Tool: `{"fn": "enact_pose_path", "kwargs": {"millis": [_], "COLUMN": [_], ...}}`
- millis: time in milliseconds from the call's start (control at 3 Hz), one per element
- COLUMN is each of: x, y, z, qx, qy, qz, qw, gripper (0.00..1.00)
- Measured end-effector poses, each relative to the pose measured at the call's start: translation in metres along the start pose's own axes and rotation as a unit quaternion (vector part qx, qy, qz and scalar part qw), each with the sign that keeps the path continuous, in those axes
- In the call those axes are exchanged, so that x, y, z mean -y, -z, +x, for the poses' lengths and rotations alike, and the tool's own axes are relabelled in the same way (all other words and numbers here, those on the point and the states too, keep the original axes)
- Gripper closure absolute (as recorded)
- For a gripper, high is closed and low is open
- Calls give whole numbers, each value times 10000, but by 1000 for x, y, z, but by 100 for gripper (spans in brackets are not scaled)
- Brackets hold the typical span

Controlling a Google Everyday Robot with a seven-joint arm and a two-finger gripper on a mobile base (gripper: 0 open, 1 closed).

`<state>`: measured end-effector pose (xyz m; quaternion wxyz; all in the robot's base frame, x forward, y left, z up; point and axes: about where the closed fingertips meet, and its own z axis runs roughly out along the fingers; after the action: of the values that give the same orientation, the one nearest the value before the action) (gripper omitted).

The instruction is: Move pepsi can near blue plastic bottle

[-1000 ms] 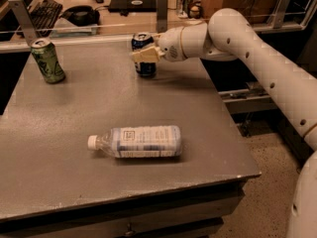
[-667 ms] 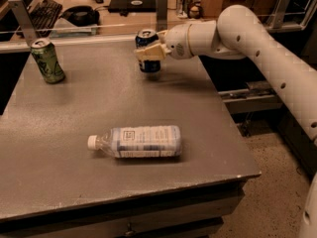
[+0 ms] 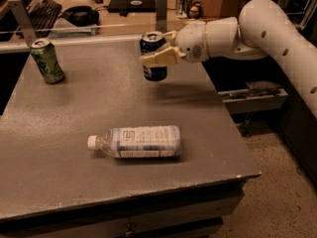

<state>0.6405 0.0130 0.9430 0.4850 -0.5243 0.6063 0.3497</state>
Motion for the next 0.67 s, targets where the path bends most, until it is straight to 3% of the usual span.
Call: {"fn": "enact_pose_path", "kwargs": {"millis": [667], "x": [-76], "y": [35], "z": [14], "qx": [39], "qy": [112], "qz": [-769], "qw": [9970], "gripper": [100]}}
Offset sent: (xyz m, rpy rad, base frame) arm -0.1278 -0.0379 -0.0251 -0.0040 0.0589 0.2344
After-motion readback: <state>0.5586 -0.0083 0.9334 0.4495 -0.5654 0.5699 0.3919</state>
